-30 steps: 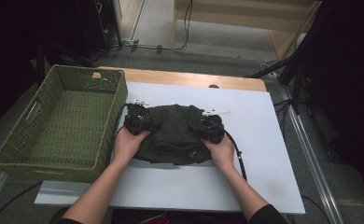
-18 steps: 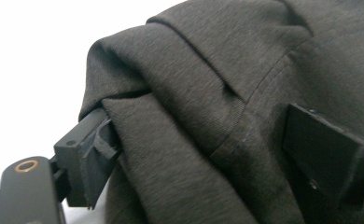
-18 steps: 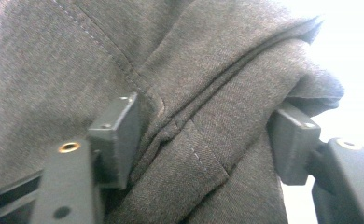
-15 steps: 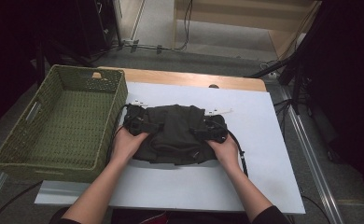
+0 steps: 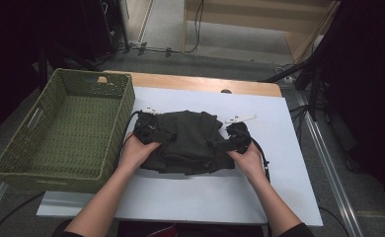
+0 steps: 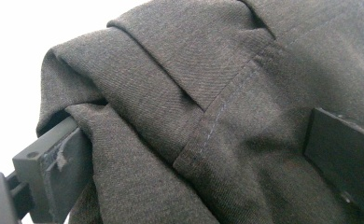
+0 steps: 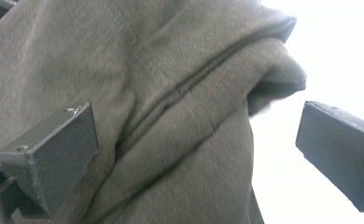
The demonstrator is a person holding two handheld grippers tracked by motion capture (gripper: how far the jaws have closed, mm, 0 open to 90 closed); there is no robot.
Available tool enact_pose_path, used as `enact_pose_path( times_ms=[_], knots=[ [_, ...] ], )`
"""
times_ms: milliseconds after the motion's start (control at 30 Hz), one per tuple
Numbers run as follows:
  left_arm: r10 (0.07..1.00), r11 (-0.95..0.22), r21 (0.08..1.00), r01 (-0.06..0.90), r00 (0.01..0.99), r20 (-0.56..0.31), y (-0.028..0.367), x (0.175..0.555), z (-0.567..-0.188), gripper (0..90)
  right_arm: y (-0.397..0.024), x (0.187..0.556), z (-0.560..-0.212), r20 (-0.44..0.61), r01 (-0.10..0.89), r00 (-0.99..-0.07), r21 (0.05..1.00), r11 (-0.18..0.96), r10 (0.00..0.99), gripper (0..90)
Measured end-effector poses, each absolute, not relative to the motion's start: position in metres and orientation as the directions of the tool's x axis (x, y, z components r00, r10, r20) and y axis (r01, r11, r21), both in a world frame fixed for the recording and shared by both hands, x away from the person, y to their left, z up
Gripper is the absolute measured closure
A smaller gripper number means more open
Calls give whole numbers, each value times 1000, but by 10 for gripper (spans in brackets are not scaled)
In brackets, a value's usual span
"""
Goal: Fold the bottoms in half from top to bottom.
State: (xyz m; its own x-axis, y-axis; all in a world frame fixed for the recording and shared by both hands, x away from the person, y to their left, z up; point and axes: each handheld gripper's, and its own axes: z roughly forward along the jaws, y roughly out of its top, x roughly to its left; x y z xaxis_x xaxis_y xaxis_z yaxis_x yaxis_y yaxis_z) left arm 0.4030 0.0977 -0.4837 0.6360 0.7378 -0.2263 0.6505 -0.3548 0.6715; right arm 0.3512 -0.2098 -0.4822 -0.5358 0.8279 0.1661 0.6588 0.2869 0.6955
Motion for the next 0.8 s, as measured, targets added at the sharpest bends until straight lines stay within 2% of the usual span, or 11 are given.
enact_pose_path(
  times_ms=[633,800],
  knots=[
    [725,-401,642,653,655,-214,87,401,-492,0,-228,327,-476,161,645,-556,703,301,816,0],
    [751,-414,638,649,639,-163,87,403,-494,0,-232,318,-477,153,642,-556,704,305,817,0]
  ],
)
